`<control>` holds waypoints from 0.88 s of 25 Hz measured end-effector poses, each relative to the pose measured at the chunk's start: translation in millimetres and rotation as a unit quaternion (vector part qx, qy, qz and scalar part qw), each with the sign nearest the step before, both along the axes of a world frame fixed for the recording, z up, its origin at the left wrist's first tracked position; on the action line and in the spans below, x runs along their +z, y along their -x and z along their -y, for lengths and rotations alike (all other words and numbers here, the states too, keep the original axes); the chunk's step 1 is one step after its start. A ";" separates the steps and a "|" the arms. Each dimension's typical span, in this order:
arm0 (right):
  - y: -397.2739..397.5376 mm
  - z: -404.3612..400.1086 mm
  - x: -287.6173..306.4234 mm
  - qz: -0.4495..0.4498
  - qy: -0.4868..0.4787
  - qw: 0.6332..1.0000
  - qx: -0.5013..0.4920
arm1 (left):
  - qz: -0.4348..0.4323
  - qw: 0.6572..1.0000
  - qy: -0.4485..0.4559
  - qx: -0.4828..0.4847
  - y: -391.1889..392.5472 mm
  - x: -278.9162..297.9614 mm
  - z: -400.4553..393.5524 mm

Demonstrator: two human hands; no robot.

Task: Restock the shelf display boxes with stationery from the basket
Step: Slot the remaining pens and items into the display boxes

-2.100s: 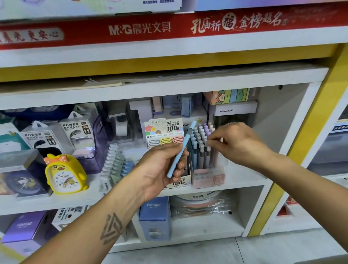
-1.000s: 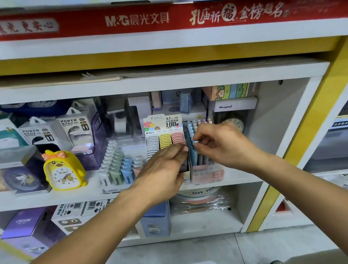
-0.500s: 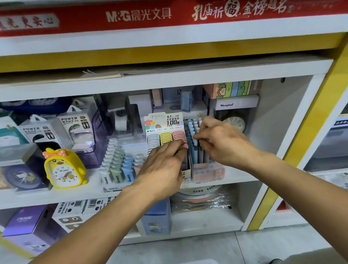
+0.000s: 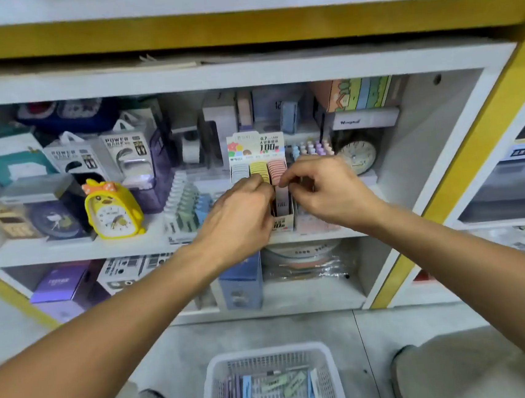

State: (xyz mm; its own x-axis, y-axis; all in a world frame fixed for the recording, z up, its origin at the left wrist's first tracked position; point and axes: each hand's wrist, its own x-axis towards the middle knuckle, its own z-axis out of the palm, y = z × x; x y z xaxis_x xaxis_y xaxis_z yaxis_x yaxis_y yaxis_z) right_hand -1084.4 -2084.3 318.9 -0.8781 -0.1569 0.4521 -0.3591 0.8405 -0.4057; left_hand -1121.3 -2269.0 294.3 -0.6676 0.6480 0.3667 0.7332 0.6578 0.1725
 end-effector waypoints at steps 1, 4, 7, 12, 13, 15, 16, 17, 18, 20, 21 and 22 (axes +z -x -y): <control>-5.1 7.1 -8.3 0.024 -0.011 1.000 0.010 | 0.033 0.999 0.028 0.014 -4.4 -4.5 5.7; -25.0 31.0 -68.6 0.185 -0.128 0.973 0.057 | 0.192 0.961 0.200 -0.005 -19.8 -45.2 26.2; -51.4 52.2 -157.9 0.400 -0.254 0.874 0.106 | 0.293 0.885 0.359 -0.036 -34.3 -112.4 38.7; -98.3 60.3 -299.2 0.535 -0.229 0.812 0.052 | 0.399 0.842 0.363 0.020 -67.7 -242.1 52.8; -109.0 58.8 -320.8 0.546 -0.222 0.807 0.032 | 0.415 0.837 0.356 0.032 -78.4 -267.9 55.9; -128.2 54.9 -354.1 0.555 -0.202 0.807 -0.029 | 0.438 0.827 0.342 0.081 -100.1 -312.4 61.6; -135.2 53.9 -367.3 0.552 -0.192 0.809 -0.061 | 0.447 0.823 0.331 0.113 -108.1 -328.8 63.2; -139.8 54.3 -376.6 0.548 -0.188 0.811 -0.088 | 0.450 0.821 0.320 0.144 -113.7 -341.0 63.7; -142.4 56.3 -383.7 0.544 -0.186 0.811 -0.110 | 0.449 0.820 0.310 0.176 -118.0 -349.4 62.3; -142.3 63.5 -397.0 0.542 -0.171 0.810 -0.144 | 0.441 0.816 0.298 0.228 -122.2 -364.9 54.9; -142.1 68.0 -402.9 0.541 -0.167 0.810 -0.153 | 0.450 0.810 0.278 0.254 -123.8 -371.3 51.3; -141.7 72.8 -407.6 0.540 -0.169 0.809 -0.162 | 0.472 0.796 0.246 0.288 -126.0 -376.1 48.5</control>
State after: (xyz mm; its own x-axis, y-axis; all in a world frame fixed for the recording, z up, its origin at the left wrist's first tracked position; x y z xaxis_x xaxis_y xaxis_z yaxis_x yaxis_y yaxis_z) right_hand -942.6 -2157.0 -88.7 -0.7520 0.2053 -0.6263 0.3120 0.9479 -0.0639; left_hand -995.3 -2317.6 -81.8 -0.7342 0.0456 -0.6774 -0.0178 0.9961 0.0863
